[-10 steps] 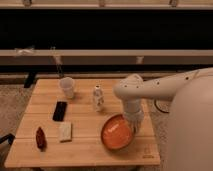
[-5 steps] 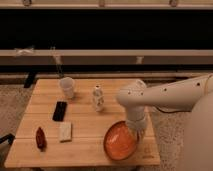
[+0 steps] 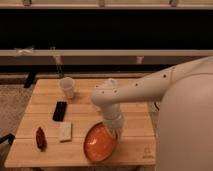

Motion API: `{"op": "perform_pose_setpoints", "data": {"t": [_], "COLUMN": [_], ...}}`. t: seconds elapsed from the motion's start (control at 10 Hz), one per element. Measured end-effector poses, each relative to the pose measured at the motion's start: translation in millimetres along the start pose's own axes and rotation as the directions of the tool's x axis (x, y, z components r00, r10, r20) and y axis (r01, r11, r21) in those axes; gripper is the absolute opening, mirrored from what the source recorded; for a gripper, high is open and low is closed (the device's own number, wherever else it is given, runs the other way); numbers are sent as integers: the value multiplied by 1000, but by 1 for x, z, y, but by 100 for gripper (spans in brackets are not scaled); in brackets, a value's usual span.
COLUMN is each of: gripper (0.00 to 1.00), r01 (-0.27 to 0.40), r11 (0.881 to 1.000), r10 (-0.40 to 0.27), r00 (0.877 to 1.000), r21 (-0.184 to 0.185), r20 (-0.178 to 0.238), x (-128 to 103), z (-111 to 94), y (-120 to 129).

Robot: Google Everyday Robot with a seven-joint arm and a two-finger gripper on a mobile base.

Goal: Drag the ceramic bowl in a circle

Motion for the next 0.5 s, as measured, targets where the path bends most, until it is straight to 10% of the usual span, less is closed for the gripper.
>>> {"op": "perform_pose_setpoints", "data": {"t": [0.5], "gripper": [0], "r01": [53], "r11": [998], "r10": [-54], "r00": [998], "r21": [20], "r20": [45], "x": [-47], "z": [-26], "y": [76]}}
